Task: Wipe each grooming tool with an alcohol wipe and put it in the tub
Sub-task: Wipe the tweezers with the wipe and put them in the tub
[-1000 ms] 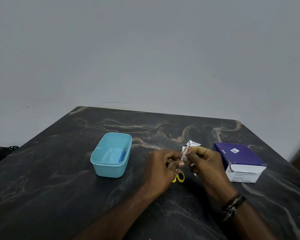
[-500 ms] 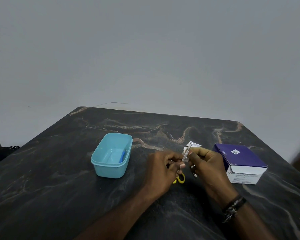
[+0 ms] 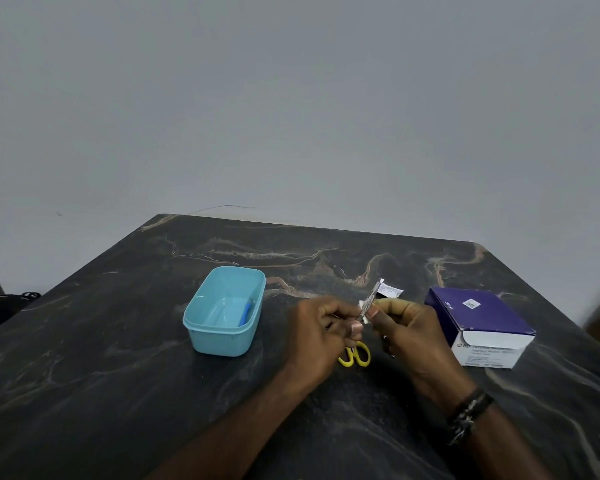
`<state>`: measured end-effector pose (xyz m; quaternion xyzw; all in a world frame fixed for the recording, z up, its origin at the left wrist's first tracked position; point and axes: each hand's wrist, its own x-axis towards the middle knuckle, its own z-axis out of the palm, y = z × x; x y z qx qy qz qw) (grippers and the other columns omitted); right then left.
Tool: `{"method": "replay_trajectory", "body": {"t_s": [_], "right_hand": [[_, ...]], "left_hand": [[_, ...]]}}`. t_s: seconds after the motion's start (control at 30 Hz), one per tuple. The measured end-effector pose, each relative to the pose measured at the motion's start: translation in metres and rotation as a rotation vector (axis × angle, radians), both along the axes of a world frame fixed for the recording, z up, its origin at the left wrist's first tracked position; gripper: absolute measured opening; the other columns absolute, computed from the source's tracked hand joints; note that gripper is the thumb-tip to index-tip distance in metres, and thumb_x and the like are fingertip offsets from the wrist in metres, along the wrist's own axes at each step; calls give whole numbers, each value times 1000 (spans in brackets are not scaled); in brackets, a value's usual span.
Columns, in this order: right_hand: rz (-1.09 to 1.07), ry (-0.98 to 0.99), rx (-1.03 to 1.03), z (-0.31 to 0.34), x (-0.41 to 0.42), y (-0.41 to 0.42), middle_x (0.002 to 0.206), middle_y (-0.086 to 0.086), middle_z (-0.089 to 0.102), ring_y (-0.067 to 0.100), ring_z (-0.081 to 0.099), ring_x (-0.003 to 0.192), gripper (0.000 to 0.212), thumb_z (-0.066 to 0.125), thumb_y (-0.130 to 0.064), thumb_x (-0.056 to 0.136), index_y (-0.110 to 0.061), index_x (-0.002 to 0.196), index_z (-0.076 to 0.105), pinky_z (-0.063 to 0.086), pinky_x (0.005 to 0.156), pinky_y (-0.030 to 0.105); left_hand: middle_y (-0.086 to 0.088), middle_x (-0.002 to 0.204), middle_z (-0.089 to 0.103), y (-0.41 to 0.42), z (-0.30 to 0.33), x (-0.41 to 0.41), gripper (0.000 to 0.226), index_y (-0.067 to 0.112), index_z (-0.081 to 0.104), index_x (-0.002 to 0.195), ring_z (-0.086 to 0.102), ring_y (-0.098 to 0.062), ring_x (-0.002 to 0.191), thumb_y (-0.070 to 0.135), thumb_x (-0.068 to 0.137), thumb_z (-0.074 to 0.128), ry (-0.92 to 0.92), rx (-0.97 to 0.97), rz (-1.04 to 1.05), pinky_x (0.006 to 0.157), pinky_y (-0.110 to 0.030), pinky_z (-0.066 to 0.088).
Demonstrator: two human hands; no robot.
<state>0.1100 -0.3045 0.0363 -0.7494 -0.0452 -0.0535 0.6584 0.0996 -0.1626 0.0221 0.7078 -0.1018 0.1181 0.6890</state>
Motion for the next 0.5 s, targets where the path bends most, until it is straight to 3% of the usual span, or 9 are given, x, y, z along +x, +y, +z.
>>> {"method": "replay_trajectory", "body": {"t_s": [0.2, 0.33, 0.5], "right_hand": [[-88, -76, 9, 1, 0, 3, 46, -10, 59, -3, 48, 41, 16, 60, -8, 93, -7, 79, 70, 37, 43, 11], [-158, -119, 93, 5, 1, -2, 44, -9, 54, 0, 39, 39, 14, 61, -9, 92, -4, 84, 71, 34, 39, 15], [-23, -37, -33, 3, -2, -1, 49, -4, 53, 10, 39, 47, 17, 60, -11, 93, -5, 79, 69, 32, 43, 21]], "left_hand": [[-3, 65, 69, 1, 2, -3, 18, 10, 70, 83, 66, -6, 54, -7, 84, 65, 19, 53, -47, 56, -18, 54], [-8, 67, 69, -4, 1, -4, 10, -1, 71, 88, 67, -9, 57, -8, 83, 65, 0, 72, -50, 55, -18, 54], [-3, 65, 69, 1, 0, -1, 24, 15, 69, 77, 68, -13, 58, -8, 83, 65, -24, 70, -19, 58, -22, 56]]}}
